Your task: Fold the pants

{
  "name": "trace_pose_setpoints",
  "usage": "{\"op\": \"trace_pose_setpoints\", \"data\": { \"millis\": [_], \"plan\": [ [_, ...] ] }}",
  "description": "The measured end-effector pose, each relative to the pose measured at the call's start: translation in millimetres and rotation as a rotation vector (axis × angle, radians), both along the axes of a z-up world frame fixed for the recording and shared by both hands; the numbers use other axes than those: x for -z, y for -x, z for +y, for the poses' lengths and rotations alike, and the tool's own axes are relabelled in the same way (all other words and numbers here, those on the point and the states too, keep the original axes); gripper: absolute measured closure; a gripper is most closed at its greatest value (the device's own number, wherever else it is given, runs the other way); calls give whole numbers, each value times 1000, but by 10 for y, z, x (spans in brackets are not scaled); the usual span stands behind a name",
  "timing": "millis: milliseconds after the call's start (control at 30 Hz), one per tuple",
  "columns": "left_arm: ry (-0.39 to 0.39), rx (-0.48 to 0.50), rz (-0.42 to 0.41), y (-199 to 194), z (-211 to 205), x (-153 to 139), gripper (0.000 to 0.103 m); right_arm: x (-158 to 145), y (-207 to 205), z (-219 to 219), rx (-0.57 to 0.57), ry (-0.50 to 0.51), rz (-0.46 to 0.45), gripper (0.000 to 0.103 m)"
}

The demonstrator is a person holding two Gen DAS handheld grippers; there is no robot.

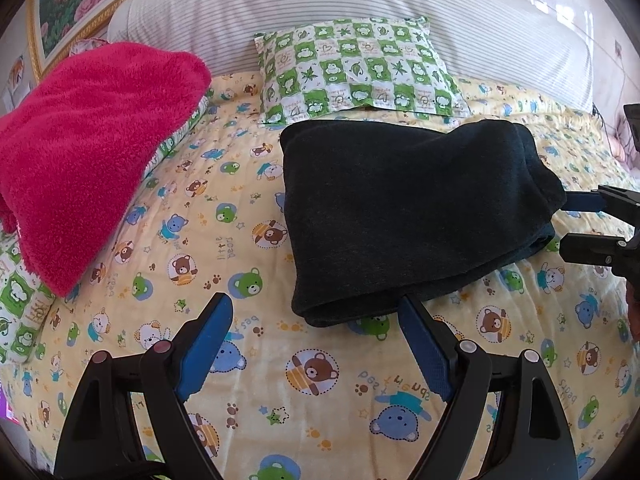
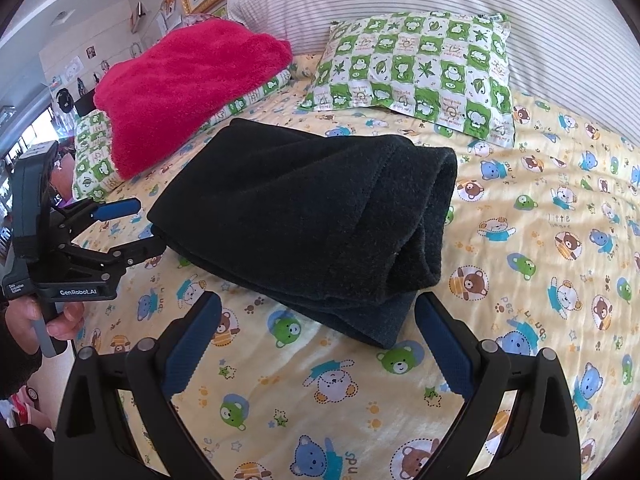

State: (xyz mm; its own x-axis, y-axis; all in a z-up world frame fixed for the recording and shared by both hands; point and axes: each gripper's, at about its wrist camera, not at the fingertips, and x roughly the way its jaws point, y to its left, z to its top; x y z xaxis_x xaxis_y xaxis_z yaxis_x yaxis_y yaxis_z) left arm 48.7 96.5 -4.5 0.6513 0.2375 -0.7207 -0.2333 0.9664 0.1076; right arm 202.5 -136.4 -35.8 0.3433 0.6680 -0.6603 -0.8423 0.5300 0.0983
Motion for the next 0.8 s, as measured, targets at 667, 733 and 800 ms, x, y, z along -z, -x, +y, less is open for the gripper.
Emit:
{"op": "trace_pose_setpoints", "data": {
  "millis": [667,733,800],
  "plan": [
    [-38,-12,-14,-14,-16,-72,18,-62,-22,3,-3,-11,-5,5],
    [-48,-12,-15,-14,-27,-84,18,-57,-18,0,-2,-11,-6,6],
    [-60,-13,-18,-12,-38,-96,18,-58,-21,1,-2,-11,-6,5]
  ]
}}
